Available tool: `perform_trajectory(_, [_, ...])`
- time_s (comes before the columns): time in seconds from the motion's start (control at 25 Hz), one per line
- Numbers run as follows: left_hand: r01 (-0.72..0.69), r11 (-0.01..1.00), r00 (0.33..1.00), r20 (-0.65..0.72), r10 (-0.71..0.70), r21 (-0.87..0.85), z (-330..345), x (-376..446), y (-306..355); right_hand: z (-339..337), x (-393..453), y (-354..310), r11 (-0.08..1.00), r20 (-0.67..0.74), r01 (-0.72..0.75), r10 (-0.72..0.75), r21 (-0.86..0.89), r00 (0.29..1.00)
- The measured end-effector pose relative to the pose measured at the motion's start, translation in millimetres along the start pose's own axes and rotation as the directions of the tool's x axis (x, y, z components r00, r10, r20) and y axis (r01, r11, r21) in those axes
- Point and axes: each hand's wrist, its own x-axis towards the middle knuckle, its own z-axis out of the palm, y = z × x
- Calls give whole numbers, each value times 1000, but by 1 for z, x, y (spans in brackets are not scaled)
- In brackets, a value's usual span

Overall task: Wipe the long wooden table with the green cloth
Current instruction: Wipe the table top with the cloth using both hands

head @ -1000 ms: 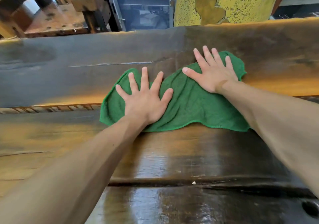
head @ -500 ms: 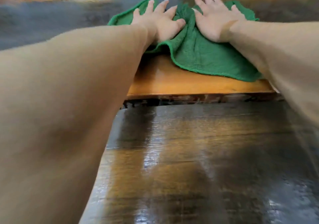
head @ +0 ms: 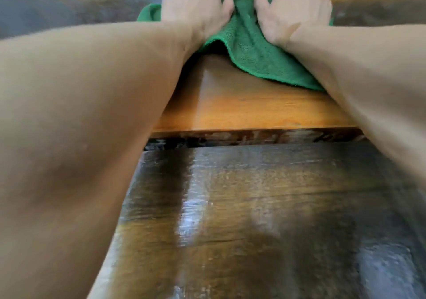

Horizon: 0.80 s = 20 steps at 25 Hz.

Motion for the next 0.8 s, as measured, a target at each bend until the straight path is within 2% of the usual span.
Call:
perform_trajectory(0.04, [90,996,995,-45,-88,30,-3,-12,6,-4,-9,-2,998,-20,-55,55,-35,998])
perform_trajectory(0.08, [135,990,991,-10,-134,38,-4,-23,12,-8,-15,-4,996,26,-70,72,-64,997])
perform_trajectory(0.16, [117,993,980,164,-115,3,-7,-42,20,-13,-31,-6,996,175,-16,32,-89,984])
perform_trajectory(0.24, [112,994,931,350,-103,-4,-15,-60,22,-18,-48,0,995,314,65,-38,-74,949])
perform_trajectory(0.32, [75,997,904,421,-74,14,-27,-81,26,-28,-68,9,992,410,113,-79,-59,909])
perform_trajectory(0.52, [13,1000,886,463,2,-28,-56,-160,41,-71,-147,25,993,485,115,-83,-37,871])
perform_trajectory(0.8, [-2,1000,892,452,1,2,-109,-313,57,-139,-294,39,985,496,164,-119,-49,860])
